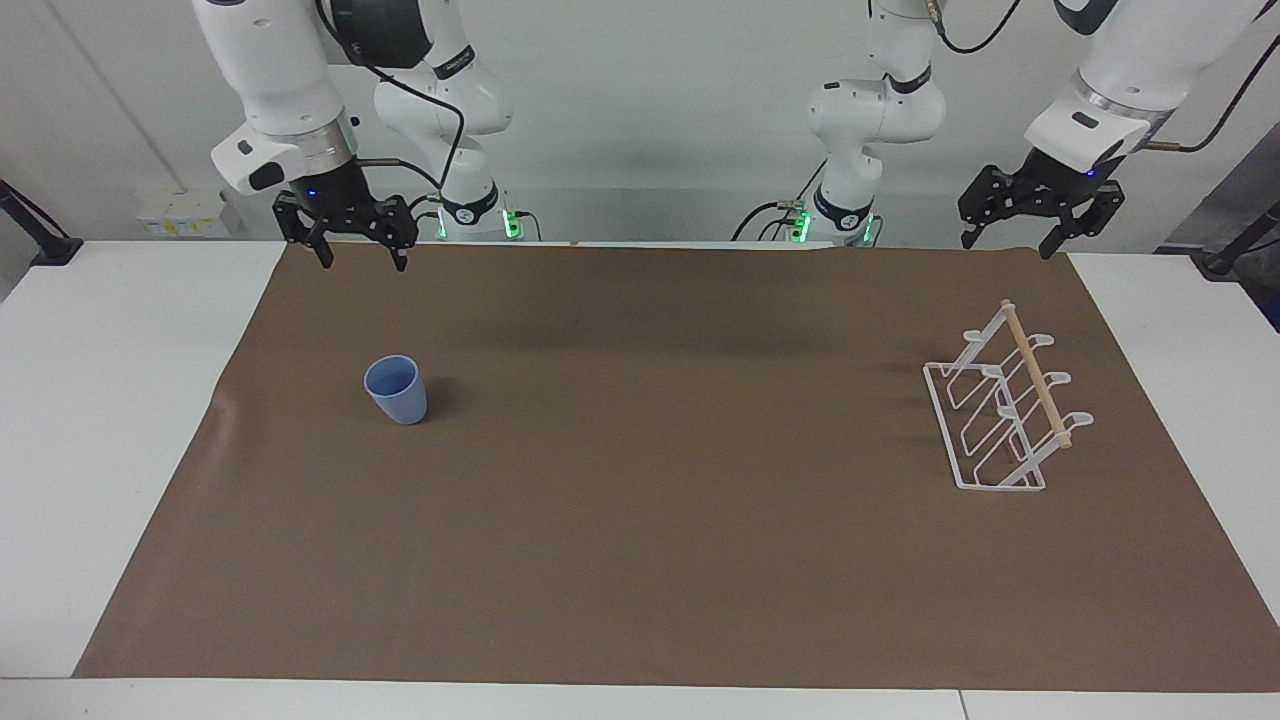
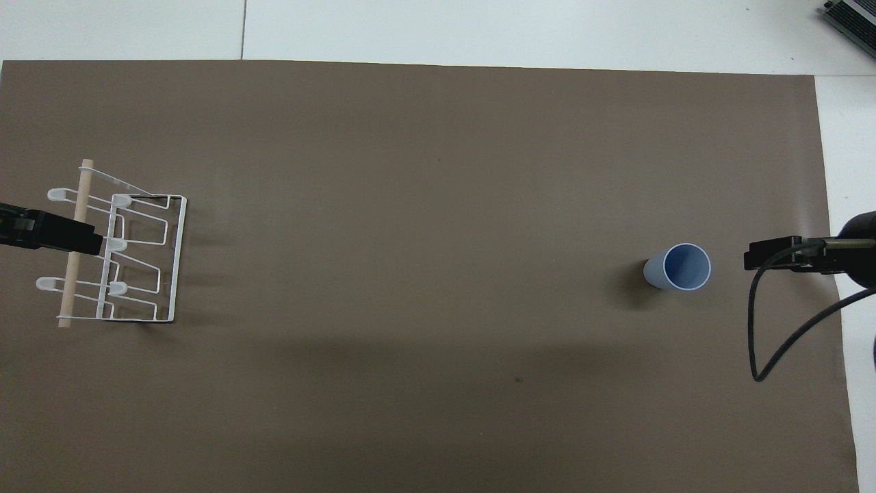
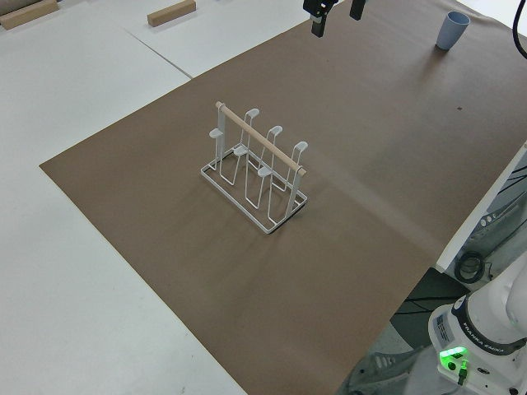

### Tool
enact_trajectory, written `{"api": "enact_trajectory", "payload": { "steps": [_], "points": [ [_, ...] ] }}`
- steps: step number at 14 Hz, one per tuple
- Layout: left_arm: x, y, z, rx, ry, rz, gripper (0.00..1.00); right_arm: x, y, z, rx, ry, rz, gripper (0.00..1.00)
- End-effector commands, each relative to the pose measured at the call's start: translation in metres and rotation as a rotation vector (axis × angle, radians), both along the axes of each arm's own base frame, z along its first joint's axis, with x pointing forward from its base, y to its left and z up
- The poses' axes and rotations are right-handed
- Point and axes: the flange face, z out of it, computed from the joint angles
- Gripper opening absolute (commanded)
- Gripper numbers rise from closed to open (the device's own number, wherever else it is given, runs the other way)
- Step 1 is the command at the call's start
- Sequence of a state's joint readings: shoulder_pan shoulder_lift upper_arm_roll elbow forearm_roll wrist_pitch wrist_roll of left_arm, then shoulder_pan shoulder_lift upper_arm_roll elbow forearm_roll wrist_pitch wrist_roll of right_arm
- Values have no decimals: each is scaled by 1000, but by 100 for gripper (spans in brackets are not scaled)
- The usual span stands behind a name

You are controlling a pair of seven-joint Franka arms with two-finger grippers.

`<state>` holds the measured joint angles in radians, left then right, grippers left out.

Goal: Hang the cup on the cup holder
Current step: 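Move the right gripper toward the light blue cup, then grasp the rim of the light blue cup with the right gripper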

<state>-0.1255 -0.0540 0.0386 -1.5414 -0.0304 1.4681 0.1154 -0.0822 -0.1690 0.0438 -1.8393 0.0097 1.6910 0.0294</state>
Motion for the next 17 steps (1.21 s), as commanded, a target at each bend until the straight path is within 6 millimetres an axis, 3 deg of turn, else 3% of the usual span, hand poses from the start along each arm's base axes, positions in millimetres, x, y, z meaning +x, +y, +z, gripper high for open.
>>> {"api": "enact_trajectory", "payload": {
  "steps": [1,3,4,7,10,13,17],
  "points": [
    [-8,0,0,-9,-9,7,100,-5,-6,-1,13,-17,0,100],
    [-8,1,0,-9,-9,9,100,-10,-9,-8,13,-9,68,100],
    [-8,1,0,-9,-9,9,100,-11,-5,-20,10,-30,86,100],
    [-8,1,0,-9,-9,9,100,-13,-3,-74,-5,-95,155,100],
    [-8,2,0,-9,-9,10,100,-1,-24,-138,-5,-85,147,100],
    [-8,7,0,-9,-8,20,100,2,-28,-174,3,-43,139,100],
    [-7,13,0,-9,-9,32,100,5,-44,-239,-1,-60,159,100]
  ]
}}
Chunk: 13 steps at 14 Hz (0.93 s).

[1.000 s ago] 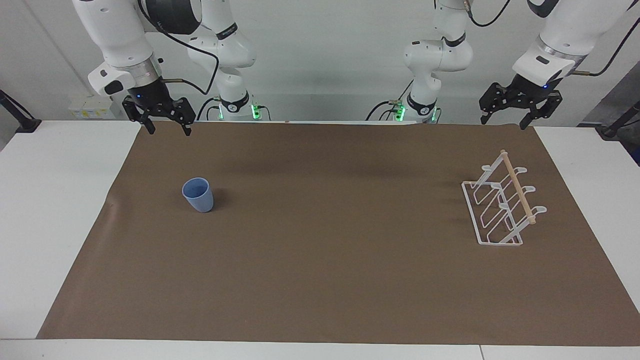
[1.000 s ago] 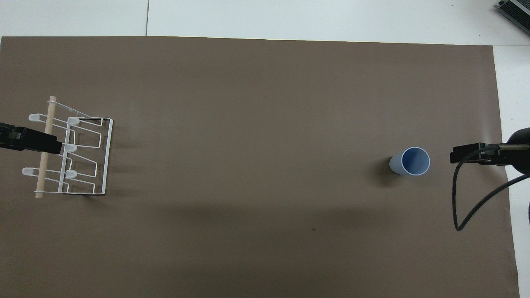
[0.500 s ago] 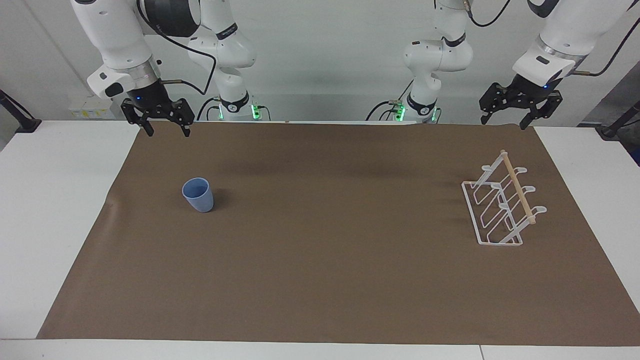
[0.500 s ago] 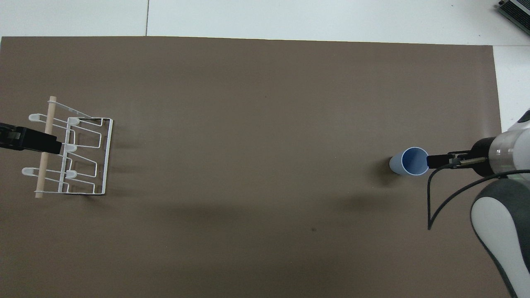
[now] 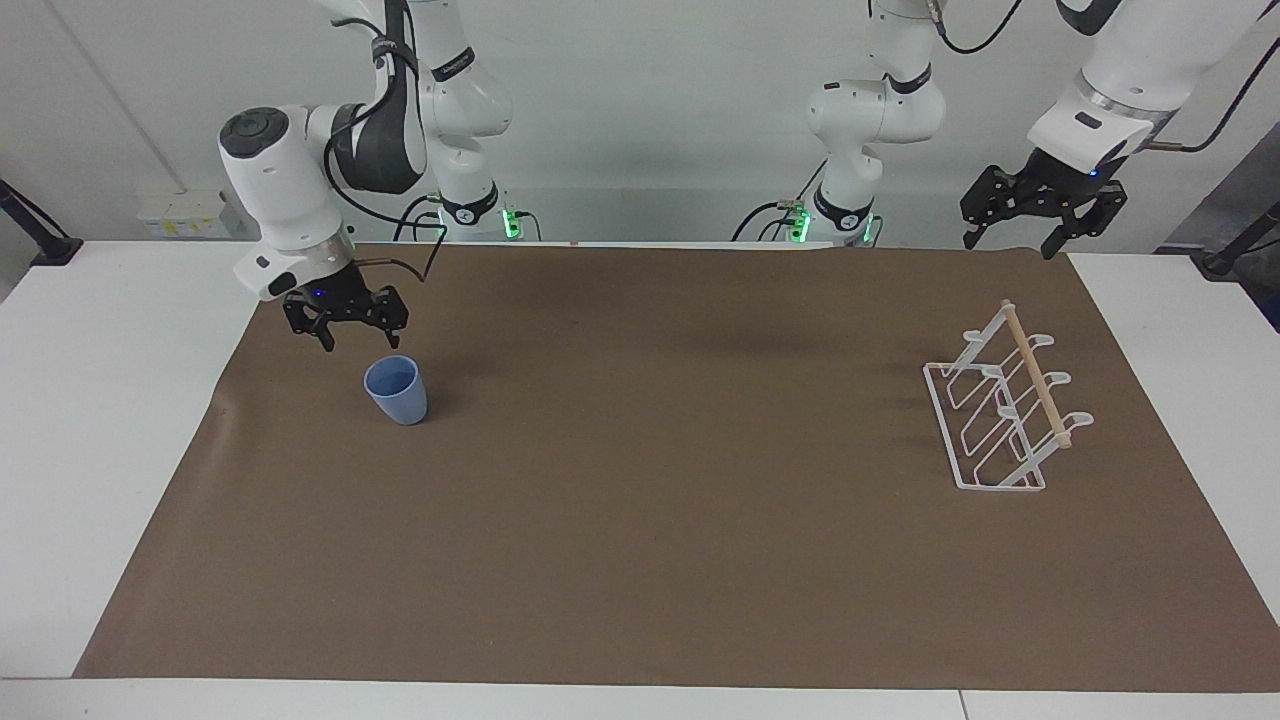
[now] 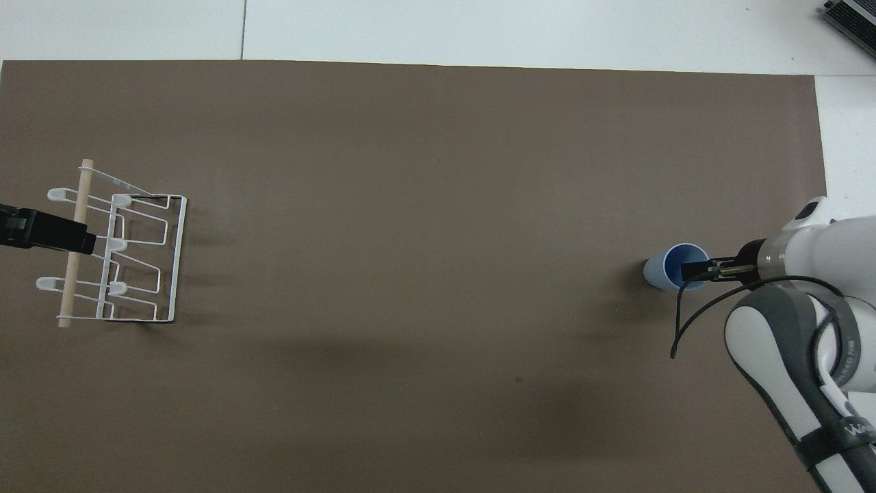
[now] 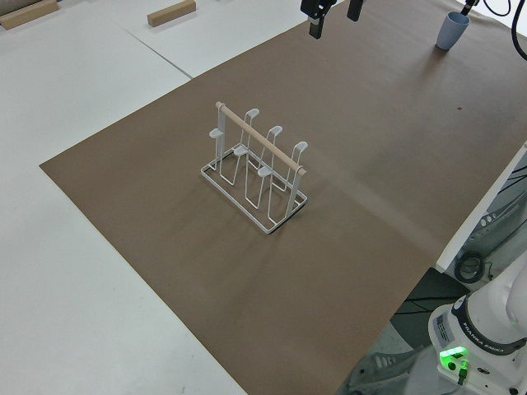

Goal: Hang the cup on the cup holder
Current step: 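Grasp the rim of the light blue cup with the right gripper, then lift the cup and carry it toward the left gripper near the rack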

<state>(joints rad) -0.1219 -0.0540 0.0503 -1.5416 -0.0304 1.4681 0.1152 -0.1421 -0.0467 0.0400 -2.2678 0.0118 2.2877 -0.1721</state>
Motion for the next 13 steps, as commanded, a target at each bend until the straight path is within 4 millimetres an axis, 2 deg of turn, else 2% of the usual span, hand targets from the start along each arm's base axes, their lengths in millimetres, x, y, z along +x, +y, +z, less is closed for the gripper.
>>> {"api": "enact_trajectory", "payload": {
  "steps": [1,4,6,7,8,9,10,11,13],
  "points": [
    [-8,6,0,-9,-9,18,100,0,-11,-35,6,-15,27,100],
    [-7,7,0,-9,-9,21,100,3,-26,-56,5,-23,2,100],
    [-7,7,0,-9,-9,21,100,4,-30,-62,6,-24,-7,100],
    [-8,7,0,-9,-8,21,100,5,-30,-62,6,-24,-7,81],
    [-8,7,0,-9,-8,21,100,5,-30,-61,6,-26,-13,47],
    [-8,7,0,-9,-8,21,100,6,-27,-60,8,-18,-13,21],
    [-8,7,0,-9,-8,21,100,9,-25,-55,8,-18,-10,3],
    [-8,7,0,-9,-8,21,100,14,-21,-42,10,-14,-3,0],
    [-8,7,0,-9,-8,21,100,38,2,12,21,23,-12,0]
  ]
}}
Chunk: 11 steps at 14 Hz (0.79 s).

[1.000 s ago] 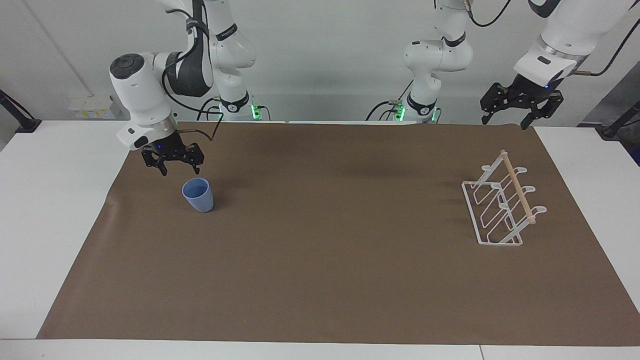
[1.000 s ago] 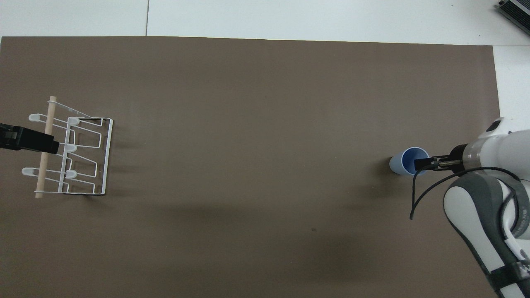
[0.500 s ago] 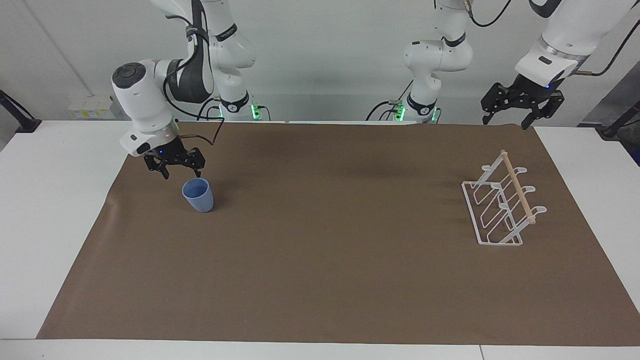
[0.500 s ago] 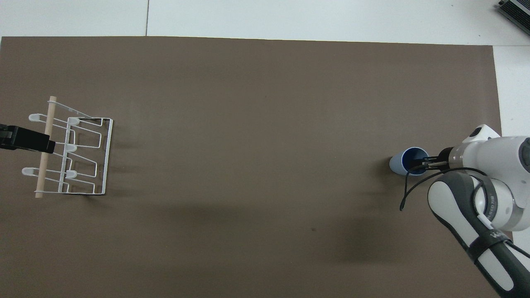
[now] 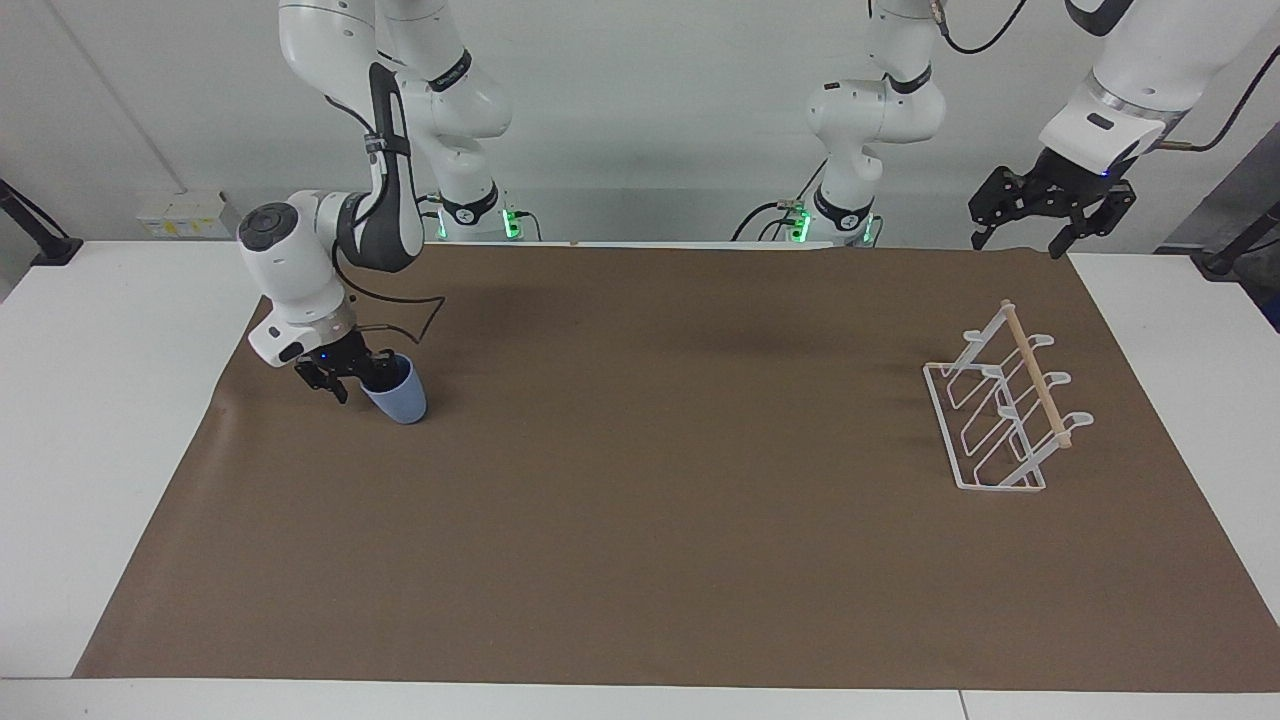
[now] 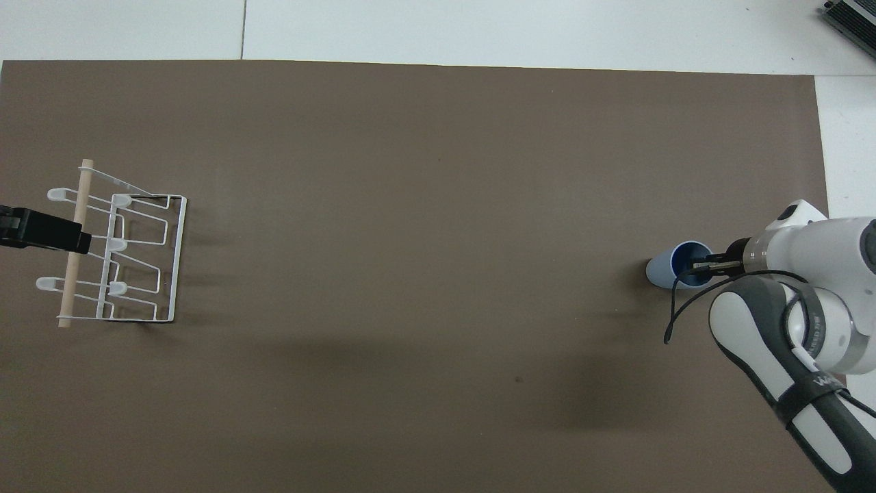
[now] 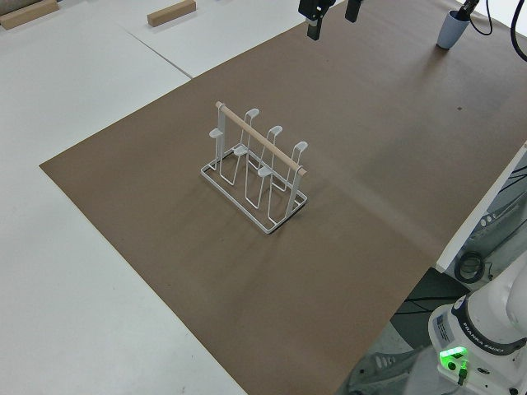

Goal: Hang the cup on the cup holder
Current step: 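Lift the cup and carry it toward the left gripper near the rack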

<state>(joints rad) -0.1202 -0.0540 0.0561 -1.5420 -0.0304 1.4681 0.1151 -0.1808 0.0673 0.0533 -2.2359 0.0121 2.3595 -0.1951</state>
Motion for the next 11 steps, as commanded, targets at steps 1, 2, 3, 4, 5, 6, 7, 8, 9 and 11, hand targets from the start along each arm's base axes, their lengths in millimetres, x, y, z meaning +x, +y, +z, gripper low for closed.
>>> {"api": "enact_trajectory", "payload": {
  "steps": [1,2,3,4,5,6,7,8,9,11],
  "points": [
    [-8,3,0,-8,-8,13,100,31,33,81,20,27,-16,0],
    [-8,2,0,-9,-10,13,100,38,46,109,21,32,-17,0],
    [-8,3,0,-8,-8,13,100,40,58,133,22,28,-8,0],
    [-8,3,0,-8,-8,13,100,39,66,150,21,14,-2,0],
    [-8,3,0,-8,-8,13,100,37,69,156,20,4,3,0],
    [-8,2,0,-9,-10,13,100,36,70,155,20,8,5,0],
    [-8,3,0,-8,-8,13,100,35,72,157,20,7,8,0],
    [-8,3,0,-8,-8,13,100,33,83,166,19,-8,28,0],
    [-8,2,0,-9,-10,13,100,29,95,185,19,-40,48,0],
    [-8,2,0,-9,-10,13,100,20,151,237,47,-121,104,0]
  ]
}}
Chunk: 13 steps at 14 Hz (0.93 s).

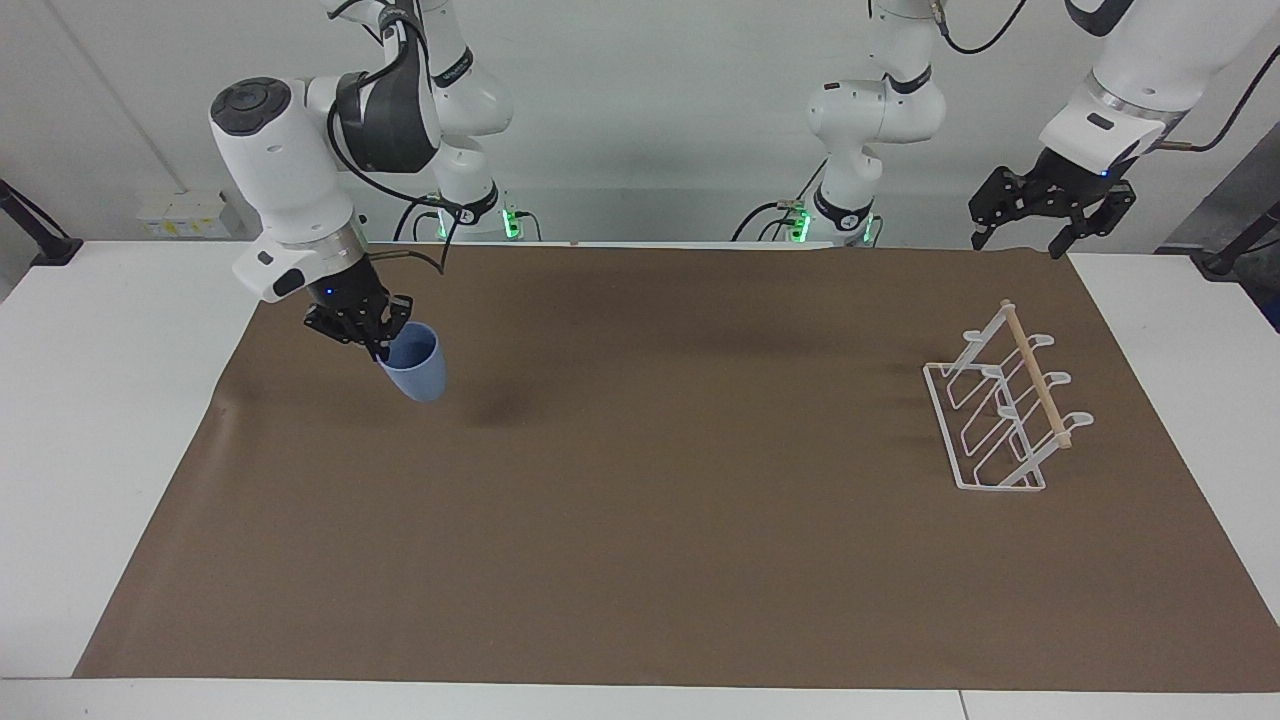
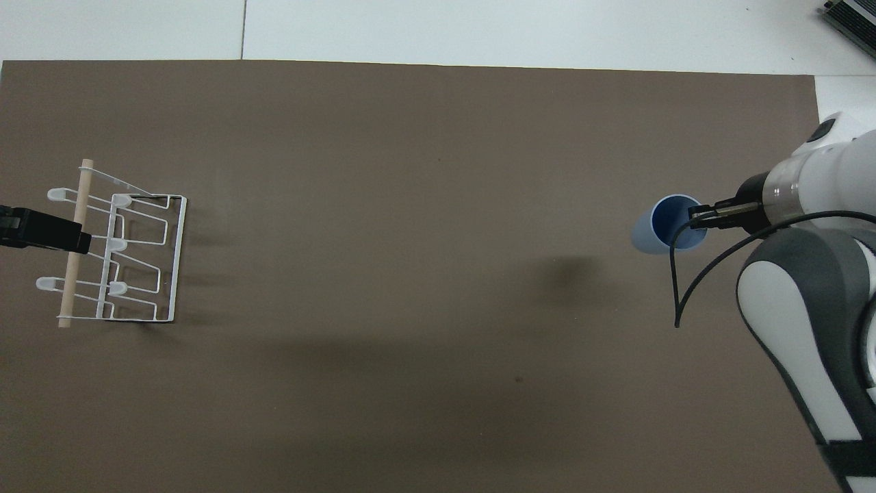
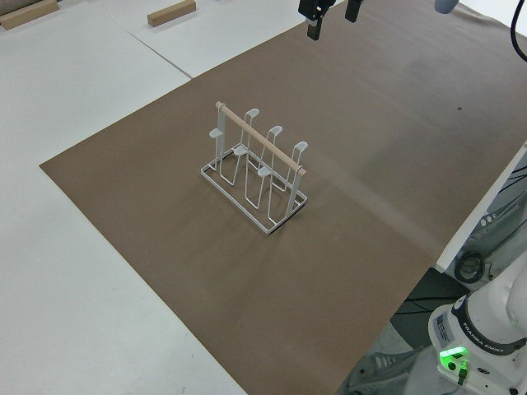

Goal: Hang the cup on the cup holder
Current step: 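Lift the cup and carry it toward the left gripper near the rack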

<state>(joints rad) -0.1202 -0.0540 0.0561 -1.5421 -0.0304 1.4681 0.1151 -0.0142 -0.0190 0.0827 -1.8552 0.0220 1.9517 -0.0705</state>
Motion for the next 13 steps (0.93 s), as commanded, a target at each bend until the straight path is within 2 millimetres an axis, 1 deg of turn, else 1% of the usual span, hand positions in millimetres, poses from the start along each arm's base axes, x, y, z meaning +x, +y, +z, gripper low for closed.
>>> {"api": "enact_trajectory", "payload": {
  "steps": [1,2,3,4,5,6,7,8,9,10,12,13],
  "points": [
    [-8,2,1,-9,-10,13,100,-15,72,79,107,-87,22,0],
    [-8,2,0,-8,-8,13,100,-14,89,97,195,-95,-14,0],
    [-8,2,0,-8,-8,13,100,-12,102,105,296,-92,-45,0],
    [-8,2,0,-8,-8,13,100,-14,118,111,429,-77,-65,0],
    [-8,2,0,-8,-8,13,100,-13,129,121,564,-93,-92,0],
    [-8,2,1,-9,-10,13,100,-15,151,128,681,-109,-112,0],
    [-8,2,0,-8,-8,13,100,-21,181,137,767,-120,-135,0],
    [-8,2,0,-8,-8,13,100,-28,209,145,825,-145,-190,0],
    [-8,2,1,-9,-10,13,100,-36,241,147,876,-158,-245,0],
    [-8,2,0,-8,-8,13,100,-45,266,149,917,-157,-289,0],
    [-8,2,0,-8,-8,13,100,-56,290,149,959,-123,-349,0],
    [-8,2,1,-9,-10,13,100,-65,304,149,969,-98,-351,0]
  ]
}}
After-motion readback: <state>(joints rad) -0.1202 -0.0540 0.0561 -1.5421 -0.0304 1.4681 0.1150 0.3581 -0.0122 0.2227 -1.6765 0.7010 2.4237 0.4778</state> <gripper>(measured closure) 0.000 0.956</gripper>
